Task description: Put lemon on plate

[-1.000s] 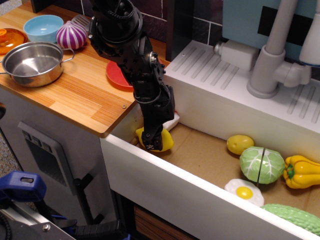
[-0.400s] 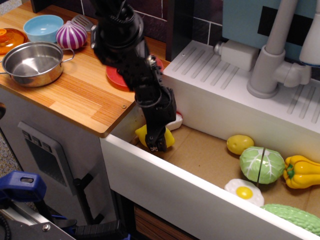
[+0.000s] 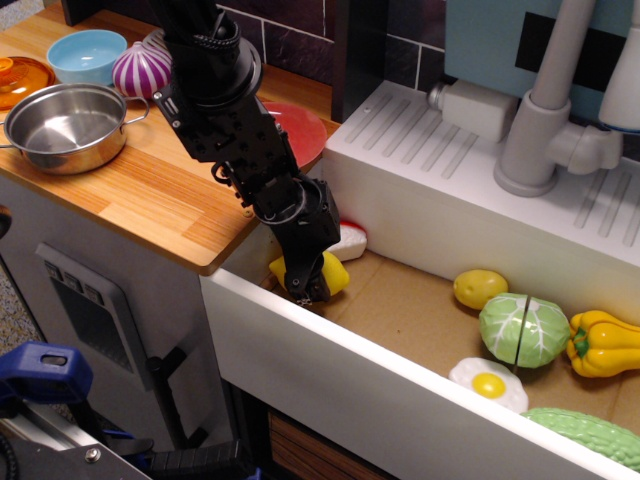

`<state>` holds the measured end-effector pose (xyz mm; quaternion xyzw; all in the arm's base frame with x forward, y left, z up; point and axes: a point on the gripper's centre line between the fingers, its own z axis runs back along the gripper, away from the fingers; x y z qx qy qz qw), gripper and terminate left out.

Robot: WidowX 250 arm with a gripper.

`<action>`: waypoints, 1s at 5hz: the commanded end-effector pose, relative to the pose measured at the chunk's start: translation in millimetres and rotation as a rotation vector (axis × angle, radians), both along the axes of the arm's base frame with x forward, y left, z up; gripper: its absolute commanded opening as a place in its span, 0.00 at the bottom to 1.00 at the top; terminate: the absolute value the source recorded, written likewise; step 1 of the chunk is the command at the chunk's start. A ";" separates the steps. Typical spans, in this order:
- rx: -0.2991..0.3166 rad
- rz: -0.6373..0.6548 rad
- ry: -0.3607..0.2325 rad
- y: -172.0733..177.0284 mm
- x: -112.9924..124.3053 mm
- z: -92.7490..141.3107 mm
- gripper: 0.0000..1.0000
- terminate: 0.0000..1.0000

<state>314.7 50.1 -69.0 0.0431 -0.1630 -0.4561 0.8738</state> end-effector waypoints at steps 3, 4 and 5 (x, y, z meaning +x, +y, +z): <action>0.092 0.079 0.048 -9.8 3.6 48.6 0.00 0.00; 0.171 0.113 0.069 -26.6 -0.6 97.2 0.00 0.00; 0.249 0.098 0.083 -35.4 -1.2 136.3 0.00 0.00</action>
